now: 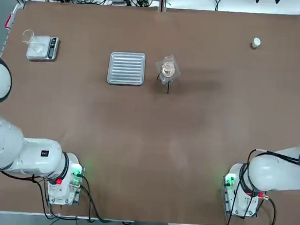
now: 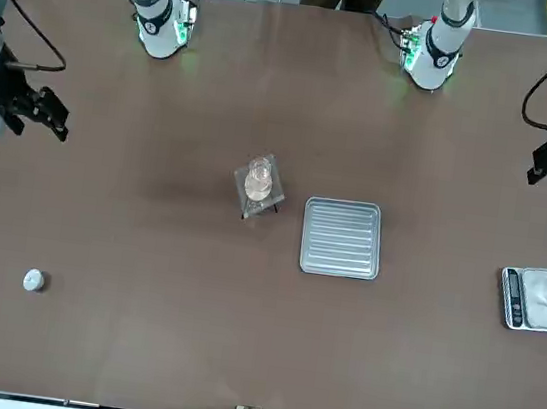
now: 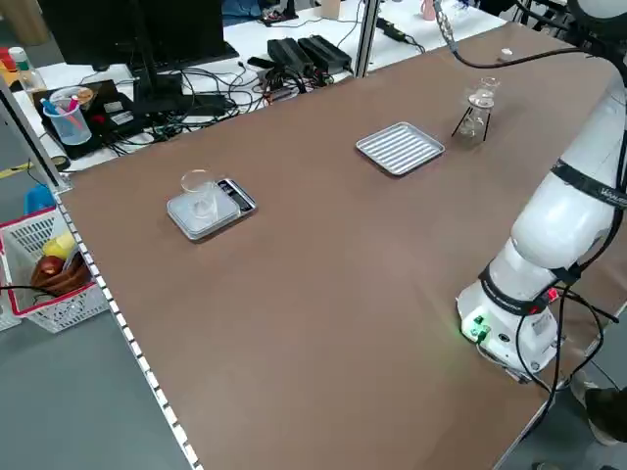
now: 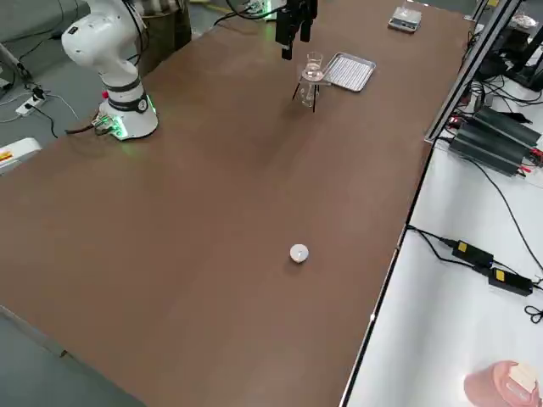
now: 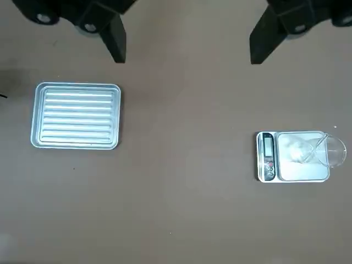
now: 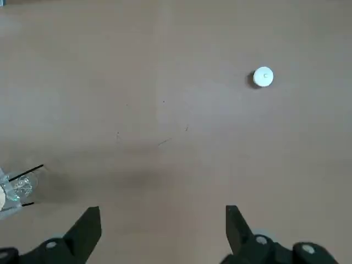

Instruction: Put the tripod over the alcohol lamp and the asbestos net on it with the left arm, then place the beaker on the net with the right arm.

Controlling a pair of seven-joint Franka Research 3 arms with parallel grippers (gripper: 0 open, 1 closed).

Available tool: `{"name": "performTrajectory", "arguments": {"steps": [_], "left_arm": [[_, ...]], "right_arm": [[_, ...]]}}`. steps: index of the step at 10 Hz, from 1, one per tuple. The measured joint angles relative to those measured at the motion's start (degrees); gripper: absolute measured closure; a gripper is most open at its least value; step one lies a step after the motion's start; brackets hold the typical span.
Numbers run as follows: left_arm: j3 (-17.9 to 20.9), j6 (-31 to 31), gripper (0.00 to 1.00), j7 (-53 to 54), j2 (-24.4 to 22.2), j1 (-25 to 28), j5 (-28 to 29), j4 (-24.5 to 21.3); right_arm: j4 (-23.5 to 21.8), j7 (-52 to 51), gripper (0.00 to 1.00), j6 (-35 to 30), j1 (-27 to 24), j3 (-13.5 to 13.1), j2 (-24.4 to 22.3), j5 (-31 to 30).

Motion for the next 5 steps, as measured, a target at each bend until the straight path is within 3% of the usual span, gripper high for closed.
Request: {"name": "performTrajectory", "arguments": {"steps": [5], "left_arm": [[0.1,0.0,0.01,0.0,0.0,0.1,0.0,0.0]], "right_arm": [[-0.4,-0.1,0.0,0.1,0.8,-0.7,0.0,0.0]]}}
